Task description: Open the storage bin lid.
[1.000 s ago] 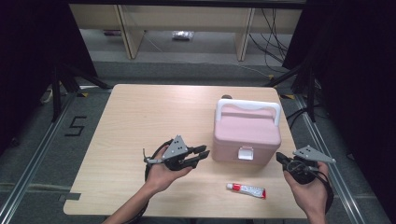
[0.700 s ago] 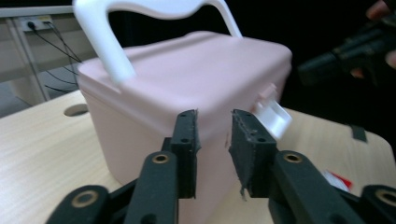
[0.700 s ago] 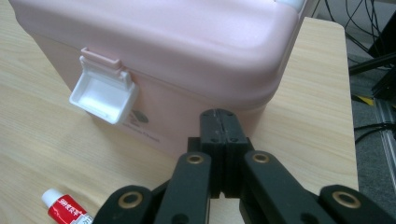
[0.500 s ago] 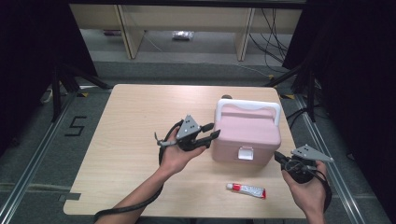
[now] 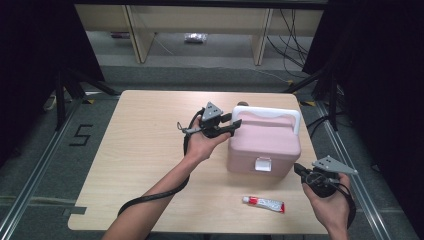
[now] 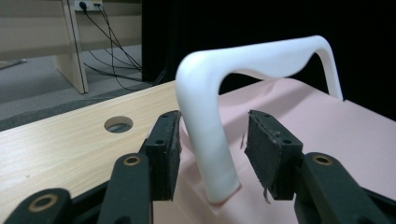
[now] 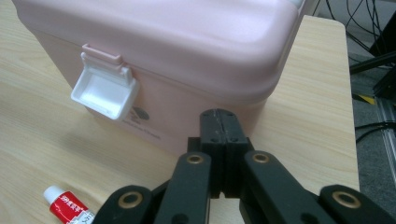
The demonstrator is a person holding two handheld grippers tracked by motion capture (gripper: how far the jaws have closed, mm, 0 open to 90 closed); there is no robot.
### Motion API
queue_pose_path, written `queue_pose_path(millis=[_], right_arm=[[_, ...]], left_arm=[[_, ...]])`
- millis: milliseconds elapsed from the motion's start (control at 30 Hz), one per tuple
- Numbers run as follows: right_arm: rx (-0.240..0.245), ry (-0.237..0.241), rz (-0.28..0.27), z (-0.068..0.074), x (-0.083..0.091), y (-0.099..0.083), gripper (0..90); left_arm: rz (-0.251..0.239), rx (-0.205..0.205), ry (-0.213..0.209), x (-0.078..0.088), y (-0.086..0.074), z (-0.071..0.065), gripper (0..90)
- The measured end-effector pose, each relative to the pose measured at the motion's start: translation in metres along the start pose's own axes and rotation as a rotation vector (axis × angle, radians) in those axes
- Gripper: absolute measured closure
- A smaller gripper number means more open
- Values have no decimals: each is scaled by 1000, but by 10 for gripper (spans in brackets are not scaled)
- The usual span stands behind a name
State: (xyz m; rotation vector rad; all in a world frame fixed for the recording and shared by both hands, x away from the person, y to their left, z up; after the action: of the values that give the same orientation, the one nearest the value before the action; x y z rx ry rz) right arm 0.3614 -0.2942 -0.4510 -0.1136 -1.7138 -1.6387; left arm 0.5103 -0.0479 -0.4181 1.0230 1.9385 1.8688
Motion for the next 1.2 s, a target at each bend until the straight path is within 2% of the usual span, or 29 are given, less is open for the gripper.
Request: queue_pose_path(millis=[33,100,233,333,400,467,500,533,567,633,767,800,867,900,967,1000,1067,1100,1133,1200], right_arm=[[3,1,-5,0,0,0,900],[42,-6,-6,-2,0,1,900],[48,-8,-7,-3,-1,2,900],[42,-3,-9,-1,-1,1,900],[42,-3,-11,-1,-2,1,900],[41,-7,-13,-2,-2,1,900],[-5,0,-5,2,-2,-1,900],[-6,4,-9,3,-2,-1,900],[33,-4,-17,-1,-1,0,900],[25,3,-19,0,-2,0,900],[40,-7,-32,-1,-2,1,900],[6,-2,-35,2,-2,2,900],[36,-12,-54,0,0,6,900],[-10,-1,-67,4,-1,7,900],[24,-12,-81,0,0,11,900],[-9,-13,-75,2,1,11,900],[22,-18,-94,-2,-1,14,900],[18,-19,-98,-3,-1,15,900],[-23,-19,-94,0,-1,14,900],[1,-12,-112,-3,-4,16,900]], left_arm=[[0,3,-1,-1,0,0,546],[12,6,-4,-3,1,0,553],[28,15,-5,-6,-1,1,645],[35,38,-4,-6,0,0,685],[28,84,-14,-4,1,0,714],[32,89,-14,-2,3,0,736],[33,93,-16,-2,3,-1,737],[39,98,-13,-1,4,-1,738],[41,103,-16,-1,4,-1,739],[42,130,-20,0,6,-2,740],[45,175,-29,1,10,-2,741],[51,181,-28,1,11,-1,741],[54,192,-29,1,12,-1,741],[56,199,-29,1,13,-1,741],[60,210,-30,1,13,0,741],[62,213,-34,1,14,0,741],[71,213,-35,1,14,0,741],[69,217,-35,1,14,0,741],[69,220,-37,1,15,0,741],[68,220,-38,1,15,0,740]])
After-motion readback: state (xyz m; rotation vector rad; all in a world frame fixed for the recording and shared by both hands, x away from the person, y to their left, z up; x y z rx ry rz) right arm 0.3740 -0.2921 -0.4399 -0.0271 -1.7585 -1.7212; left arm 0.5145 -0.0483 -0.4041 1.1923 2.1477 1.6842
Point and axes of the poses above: each handheld gripper's, and its own axes: x roughly backward along the jaws, y roughly out of its top, z roughly to its left, the point moved 6 cm from there along -x, roughly forward along the jaws, and after that the axes turned 7 degrees about y, right-handed, at the moved point
